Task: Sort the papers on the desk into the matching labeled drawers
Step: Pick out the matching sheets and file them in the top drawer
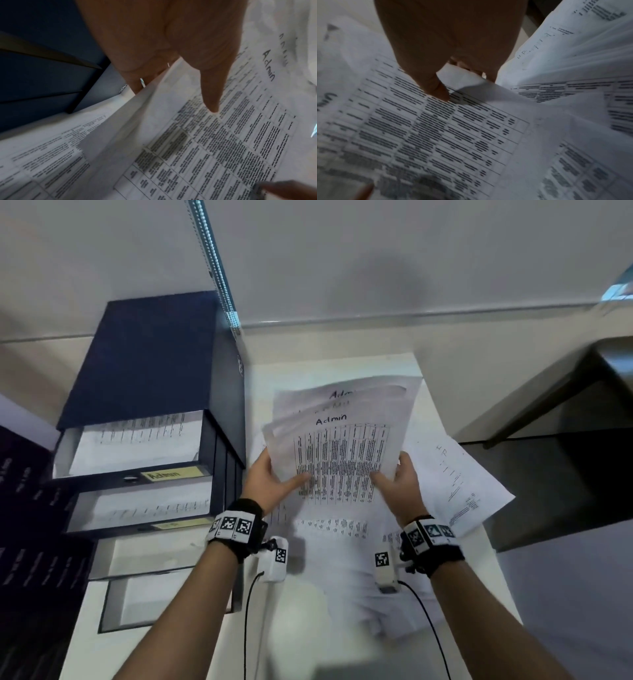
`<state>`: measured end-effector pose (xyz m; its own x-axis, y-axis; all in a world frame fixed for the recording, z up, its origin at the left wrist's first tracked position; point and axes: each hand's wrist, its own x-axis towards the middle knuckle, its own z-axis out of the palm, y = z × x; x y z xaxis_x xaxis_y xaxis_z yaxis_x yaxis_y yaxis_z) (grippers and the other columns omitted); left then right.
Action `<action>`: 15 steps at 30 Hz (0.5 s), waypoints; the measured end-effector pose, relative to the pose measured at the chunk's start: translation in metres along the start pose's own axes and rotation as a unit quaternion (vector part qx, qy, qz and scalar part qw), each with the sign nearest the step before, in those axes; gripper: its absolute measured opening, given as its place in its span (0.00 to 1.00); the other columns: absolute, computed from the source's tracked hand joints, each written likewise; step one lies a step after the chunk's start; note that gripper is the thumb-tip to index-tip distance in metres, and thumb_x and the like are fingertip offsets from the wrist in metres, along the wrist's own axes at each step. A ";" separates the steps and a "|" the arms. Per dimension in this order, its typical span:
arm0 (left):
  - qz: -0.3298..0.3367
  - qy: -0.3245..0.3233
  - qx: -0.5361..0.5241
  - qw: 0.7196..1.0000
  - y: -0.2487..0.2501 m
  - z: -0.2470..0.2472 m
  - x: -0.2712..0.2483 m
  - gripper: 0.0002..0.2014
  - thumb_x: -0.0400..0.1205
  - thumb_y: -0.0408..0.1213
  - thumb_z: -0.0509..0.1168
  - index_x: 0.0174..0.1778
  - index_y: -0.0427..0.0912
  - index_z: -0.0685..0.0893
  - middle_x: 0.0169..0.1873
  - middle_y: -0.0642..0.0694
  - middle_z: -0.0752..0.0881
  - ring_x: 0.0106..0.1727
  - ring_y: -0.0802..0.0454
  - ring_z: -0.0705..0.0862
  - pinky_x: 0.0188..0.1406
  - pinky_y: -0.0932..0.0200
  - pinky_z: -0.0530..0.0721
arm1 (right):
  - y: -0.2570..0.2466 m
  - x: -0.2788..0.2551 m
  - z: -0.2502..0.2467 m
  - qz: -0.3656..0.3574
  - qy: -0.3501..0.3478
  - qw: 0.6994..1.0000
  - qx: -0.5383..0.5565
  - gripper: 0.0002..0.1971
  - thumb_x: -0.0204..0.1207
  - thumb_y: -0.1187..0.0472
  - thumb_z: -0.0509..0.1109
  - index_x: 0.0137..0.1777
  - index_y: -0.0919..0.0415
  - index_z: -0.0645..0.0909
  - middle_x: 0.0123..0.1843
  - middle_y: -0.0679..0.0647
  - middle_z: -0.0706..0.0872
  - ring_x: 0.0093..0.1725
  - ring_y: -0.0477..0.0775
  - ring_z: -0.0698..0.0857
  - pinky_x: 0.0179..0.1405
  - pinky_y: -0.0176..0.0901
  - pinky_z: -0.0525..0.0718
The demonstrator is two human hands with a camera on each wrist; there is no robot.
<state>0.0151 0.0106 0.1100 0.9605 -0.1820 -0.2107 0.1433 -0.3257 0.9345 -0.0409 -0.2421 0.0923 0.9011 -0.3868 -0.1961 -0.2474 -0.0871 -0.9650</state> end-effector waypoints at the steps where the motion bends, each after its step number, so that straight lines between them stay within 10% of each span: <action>1: 0.007 0.019 -0.005 1.000 0.002 0.001 0.000 0.38 0.63 0.57 0.83 0.67 0.46 0.79 0.62 0.51 0.87 0.63 0.53 0.85 0.63 0.52 0.83 | 0.000 -0.004 0.003 0.002 -0.009 1.000 -0.019 0.20 0.73 0.71 0.72 0.64 0.59 0.75 0.56 0.55 0.89 0.55 0.53 0.89 0.59 0.60 0.88; 5: 0.034 0.078 -0.005 0.996 0.010 0.004 -0.004 0.19 0.77 0.46 0.75 0.60 0.41 0.85 0.53 0.48 0.91 0.56 0.49 0.89 0.55 0.49 0.89 | -0.009 -0.013 0.010 -0.002 -0.009 0.999 -0.036 0.20 0.75 0.72 0.67 0.67 0.63 0.78 0.57 0.54 0.88 0.55 0.53 0.88 0.61 0.58 0.87; 12: 0.033 0.063 0.019 0.997 0.035 -0.006 -0.024 0.21 0.79 0.46 0.73 0.64 0.41 0.80 0.52 0.57 0.86 0.53 0.61 0.86 0.50 0.67 0.86 | -0.014 -0.019 0.007 -0.004 -0.011 0.997 -0.080 0.24 0.73 0.69 0.73 0.69 0.58 0.75 0.62 0.52 0.85 0.60 0.54 0.84 0.61 0.52 0.83; 15: -0.019 0.079 0.102 0.991 0.027 -0.013 -0.033 0.15 0.87 0.44 0.63 0.56 0.33 0.78 0.37 0.53 0.78 0.37 0.60 0.76 0.35 0.72 0.79 | -0.014 -0.024 0.014 0.016 -0.051 0.991 -0.119 0.21 0.77 0.67 0.71 0.70 0.61 0.74 0.64 0.56 0.85 0.61 0.57 0.85 0.60 0.49 0.84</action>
<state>-0.0099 0.0201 0.1462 0.9831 -0.0228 -0.1814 0.1442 -0.5136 0.8458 -0.0545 -0.2187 0.1085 0.9195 -0.2995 -0.2547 -0.3432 -0.2953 -0.8916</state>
